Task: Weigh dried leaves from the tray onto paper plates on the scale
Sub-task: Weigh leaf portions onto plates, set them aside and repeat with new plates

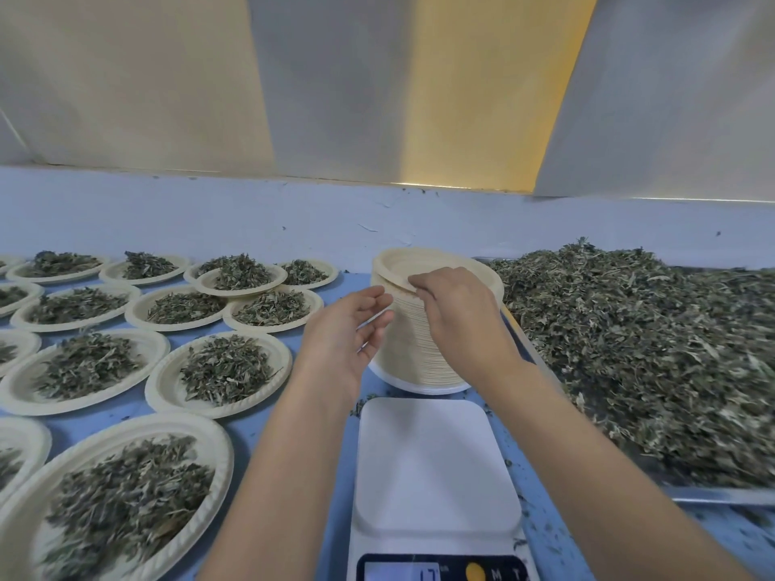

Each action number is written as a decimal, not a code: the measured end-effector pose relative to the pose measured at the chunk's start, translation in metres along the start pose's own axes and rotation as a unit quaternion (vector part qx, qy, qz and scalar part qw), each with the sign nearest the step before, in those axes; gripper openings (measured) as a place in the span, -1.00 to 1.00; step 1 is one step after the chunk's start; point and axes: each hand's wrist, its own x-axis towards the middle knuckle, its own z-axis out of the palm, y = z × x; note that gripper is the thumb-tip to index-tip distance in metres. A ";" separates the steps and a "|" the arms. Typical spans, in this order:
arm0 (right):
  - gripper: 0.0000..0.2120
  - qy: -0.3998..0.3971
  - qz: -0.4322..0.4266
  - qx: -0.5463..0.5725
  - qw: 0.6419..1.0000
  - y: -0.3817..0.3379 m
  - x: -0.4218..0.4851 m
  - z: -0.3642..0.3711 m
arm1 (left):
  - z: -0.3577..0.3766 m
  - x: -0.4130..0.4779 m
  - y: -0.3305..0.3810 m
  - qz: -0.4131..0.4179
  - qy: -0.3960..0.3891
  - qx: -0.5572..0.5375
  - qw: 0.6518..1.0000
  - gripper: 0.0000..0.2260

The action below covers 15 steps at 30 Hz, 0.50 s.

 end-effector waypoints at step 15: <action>-0.78 0.143 -0.190 0.003 0.971 -0.029 -0.030 -0.001 | -0.003 0.002 -0.003 0.259 0.115 0.176 0.943 -0.83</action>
